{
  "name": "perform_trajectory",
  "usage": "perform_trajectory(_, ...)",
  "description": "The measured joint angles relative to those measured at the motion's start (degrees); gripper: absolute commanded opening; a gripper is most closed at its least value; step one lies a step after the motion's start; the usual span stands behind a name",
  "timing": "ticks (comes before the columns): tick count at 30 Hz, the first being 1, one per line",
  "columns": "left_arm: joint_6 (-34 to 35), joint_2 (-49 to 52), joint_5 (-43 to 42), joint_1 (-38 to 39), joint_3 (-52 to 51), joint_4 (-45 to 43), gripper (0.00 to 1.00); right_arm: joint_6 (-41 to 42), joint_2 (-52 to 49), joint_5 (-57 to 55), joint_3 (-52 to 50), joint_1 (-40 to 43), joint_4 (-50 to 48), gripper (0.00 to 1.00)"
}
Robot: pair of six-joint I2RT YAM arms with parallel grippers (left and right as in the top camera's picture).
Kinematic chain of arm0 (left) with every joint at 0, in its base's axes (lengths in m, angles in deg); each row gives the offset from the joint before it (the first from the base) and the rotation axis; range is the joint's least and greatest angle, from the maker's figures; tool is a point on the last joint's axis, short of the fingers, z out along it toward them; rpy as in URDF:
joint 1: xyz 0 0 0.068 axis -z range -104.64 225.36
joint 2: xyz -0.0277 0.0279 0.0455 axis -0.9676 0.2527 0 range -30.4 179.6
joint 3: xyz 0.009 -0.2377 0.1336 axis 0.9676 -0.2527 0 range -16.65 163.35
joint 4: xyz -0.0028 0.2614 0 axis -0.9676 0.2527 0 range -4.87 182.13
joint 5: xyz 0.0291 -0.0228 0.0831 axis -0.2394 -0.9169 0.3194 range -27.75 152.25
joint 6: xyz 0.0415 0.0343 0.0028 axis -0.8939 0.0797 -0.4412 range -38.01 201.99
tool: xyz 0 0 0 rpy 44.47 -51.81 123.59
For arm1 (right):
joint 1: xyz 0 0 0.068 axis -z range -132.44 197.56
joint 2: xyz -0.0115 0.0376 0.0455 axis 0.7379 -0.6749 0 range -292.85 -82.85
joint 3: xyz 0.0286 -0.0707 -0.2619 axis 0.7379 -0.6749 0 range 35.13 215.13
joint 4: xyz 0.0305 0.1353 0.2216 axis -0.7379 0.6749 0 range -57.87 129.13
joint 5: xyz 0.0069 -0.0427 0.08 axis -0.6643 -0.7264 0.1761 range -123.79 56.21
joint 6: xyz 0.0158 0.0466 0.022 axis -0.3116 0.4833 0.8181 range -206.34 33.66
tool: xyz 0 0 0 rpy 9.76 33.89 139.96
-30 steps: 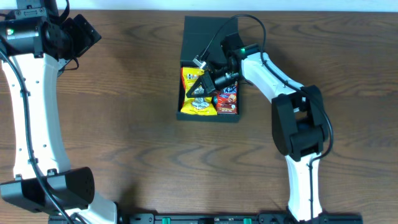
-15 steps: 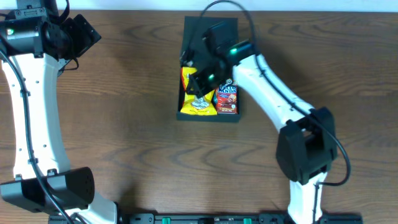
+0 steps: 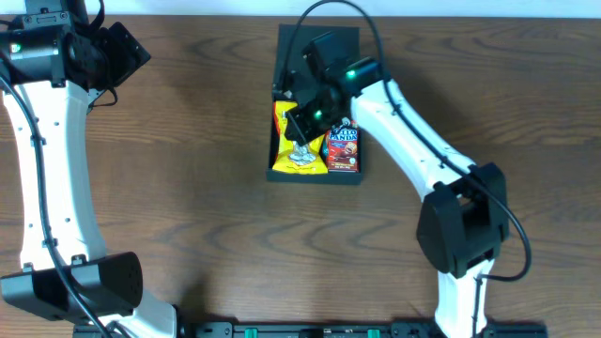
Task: Pack container
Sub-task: 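Push the yellow Hacks bag down into the box with the right gripper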
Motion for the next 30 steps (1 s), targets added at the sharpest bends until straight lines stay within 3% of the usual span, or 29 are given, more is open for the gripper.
perform_trajectory(11,0.0,0.0,0.0,0.0,0.0,0.0,0.95,-3.3,-2.3,14.8,0.0,4.9,-3.2,0.01)
perform_trajectory(22,0.0,0.0,0.2,0.0,0.0,0.8,0.95,-1.5,-11.9,18.7,0.0,5.9,-4.2,0.01)
perform_trajectory(30,0.0,0.0,0.2,0.0,0.0,0.9,0.95,0.9,-13.2,19.5,0.7,5.9,-4.5,0.01)
